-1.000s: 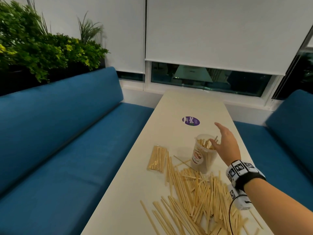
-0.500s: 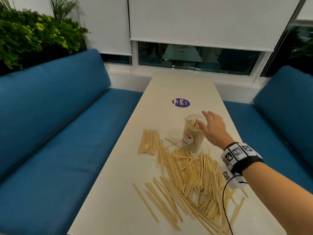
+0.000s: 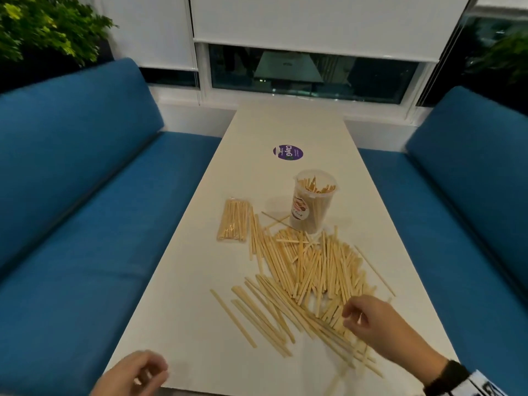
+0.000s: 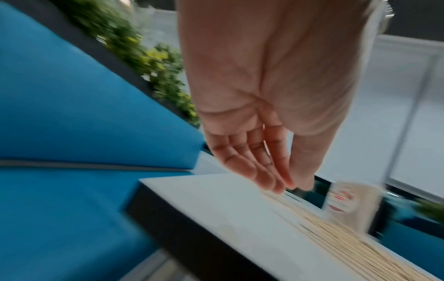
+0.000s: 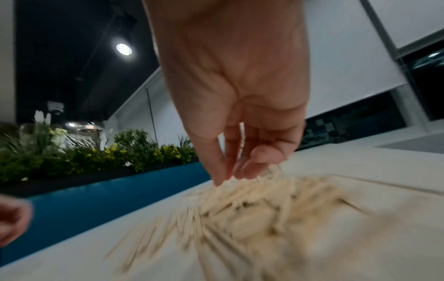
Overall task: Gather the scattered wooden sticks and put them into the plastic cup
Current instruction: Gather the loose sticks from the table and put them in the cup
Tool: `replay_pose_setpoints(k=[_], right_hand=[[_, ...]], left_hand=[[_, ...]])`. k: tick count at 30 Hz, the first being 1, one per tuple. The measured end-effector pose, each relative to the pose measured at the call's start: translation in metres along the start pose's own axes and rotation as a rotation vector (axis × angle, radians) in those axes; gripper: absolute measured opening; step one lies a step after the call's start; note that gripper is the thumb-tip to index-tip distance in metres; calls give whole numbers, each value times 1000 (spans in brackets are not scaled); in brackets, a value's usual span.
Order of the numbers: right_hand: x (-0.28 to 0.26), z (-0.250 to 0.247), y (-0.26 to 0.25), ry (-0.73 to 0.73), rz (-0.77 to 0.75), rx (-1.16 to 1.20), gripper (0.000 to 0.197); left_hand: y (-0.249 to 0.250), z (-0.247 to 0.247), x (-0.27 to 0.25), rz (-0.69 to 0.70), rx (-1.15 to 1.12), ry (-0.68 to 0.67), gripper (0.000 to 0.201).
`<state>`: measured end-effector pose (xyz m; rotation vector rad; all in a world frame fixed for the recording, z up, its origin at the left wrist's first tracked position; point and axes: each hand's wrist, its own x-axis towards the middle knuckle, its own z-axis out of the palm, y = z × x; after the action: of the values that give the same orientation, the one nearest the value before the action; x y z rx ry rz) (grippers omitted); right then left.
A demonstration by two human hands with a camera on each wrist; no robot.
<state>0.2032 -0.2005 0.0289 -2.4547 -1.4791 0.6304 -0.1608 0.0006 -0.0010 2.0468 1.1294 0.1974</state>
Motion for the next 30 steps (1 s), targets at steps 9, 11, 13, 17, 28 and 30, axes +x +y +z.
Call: replay_pose_setpoints(k=[9,11,13,17,28,30], right_hand=[[-45,59,29,-30,-177,-233,35],[-46,62,25,95,-281,-226,15],[-45,62,21,170,-312,-231,6],[-43,62,15,204,-232,-134,4],[-17,53,33,183,576,206,83],[-12,54,29,164,585,176,86]], left_hand=[[58,71,59,576,522,-262,40],[58,81,74,639,696,-209,52],[58,87,84,647,737,-239,60],[57,99,97,691,763,-230,55],[81,113,109,779,637,-153,58],[83,116,114,829,629,-164,71]])
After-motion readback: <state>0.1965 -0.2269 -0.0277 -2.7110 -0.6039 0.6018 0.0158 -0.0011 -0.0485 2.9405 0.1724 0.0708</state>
